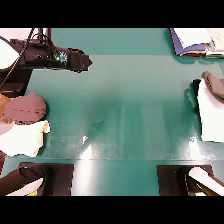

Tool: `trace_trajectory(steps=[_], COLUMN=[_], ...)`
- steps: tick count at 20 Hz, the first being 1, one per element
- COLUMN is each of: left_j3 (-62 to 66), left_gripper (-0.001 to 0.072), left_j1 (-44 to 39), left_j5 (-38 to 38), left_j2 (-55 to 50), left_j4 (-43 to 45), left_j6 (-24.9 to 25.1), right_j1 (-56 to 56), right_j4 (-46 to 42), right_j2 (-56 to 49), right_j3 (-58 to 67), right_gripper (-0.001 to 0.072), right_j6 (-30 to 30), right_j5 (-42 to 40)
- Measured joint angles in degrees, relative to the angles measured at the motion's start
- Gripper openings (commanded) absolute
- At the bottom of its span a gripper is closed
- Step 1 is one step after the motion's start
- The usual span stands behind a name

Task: Fold the shirts.

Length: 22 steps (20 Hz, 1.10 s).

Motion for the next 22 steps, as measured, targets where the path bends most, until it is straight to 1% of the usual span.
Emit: trace_trajectory(steps=[1, 4, 6, 9, 11, 12, 14, 16, 19, 22], left_j3=[0.0, 0.0, 0.0, 0.0, 0.0, 0.0, 0.0, 0.0, 0.0, 0.0], left_gripper=[0.0026, 0.0026, 0.0026, 0.0026, 0.0026, 0.0026, 0.0027, 0.0026, 0.0026, 0.0026], left_j1=[0.0, 0.0, 0.0, 0.0, 0.0, 0.0, 0.0, 0.0, 0.0, 0.0], left_j5=[0.0, -0.5, -0.7, -0.6, -0.6, -0.6, -0.5, -0.5, -0.5, -0.5], left_j2=[0.0, 0.0, 0.0, 0.0, 0.0, 0.0, 0.0, 0.0, 0.0, 0.0], left_j4=[0.0, 0.0, 0.0, 0.0, 0.0, 0.0, 0.0, 0.0, 0.0, 0.0], left_j6=[0.0, 0.1, 0.1, 0.1, 0.1, 0.1, 0.1, 0.1, 0.1, 0.1], right_j1=[-0.8, -1.8, -0.5, 5.4, 12.0, 15.9, 23.9, 31.5, 41.2, 46.8], right_j4=[-0.3, -0.3, 1.2, 5.6, 8.3, 9.1, 10.3, 10.7, 11.1, 11.1], right_j2=[0.6, 1.6, 2.0, 2.2, 2.2, 2.2, 2.2, 2.3, 2.3, 2.3], right_j3=[-1.8, -3.8, -2.6, 1.5, 4.6, 6.1, 8.2, 9.5, 10.3, 10.7], right_gripper=[0.0639, 0.0637, 0.0637, 0.0634, 0.0625, 0.0608, 0.036, 0.0009, 0.0015, 0.0015], right_j6=[0.0, 0.0, 0.0, 0.0, 0.0, 0.0, 0.0, -0.2, -1.6, -2.3], right_j5=[0.1, 0.2, 0.3, 0.3, -0.2, -0.6, -1.4, -2.8, -4.0, -4.5])
